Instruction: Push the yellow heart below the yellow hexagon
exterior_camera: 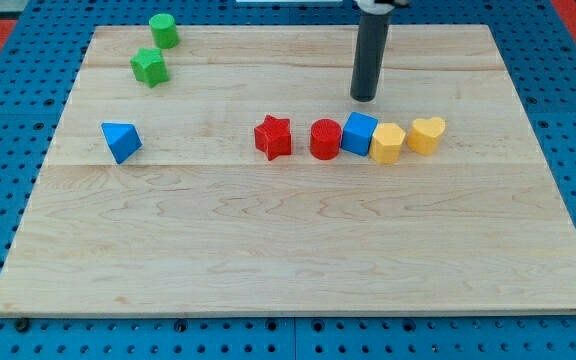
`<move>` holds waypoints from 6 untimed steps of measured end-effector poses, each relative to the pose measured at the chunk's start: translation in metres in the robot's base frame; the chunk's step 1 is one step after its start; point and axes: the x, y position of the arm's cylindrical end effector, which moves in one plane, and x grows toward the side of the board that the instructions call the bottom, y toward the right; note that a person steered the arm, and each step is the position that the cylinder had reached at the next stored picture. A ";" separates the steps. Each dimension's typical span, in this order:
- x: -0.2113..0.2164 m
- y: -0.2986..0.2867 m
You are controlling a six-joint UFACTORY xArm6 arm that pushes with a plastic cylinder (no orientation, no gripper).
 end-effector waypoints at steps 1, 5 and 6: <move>-0.038 0.036; -0.052 0.094; -0.052 0.100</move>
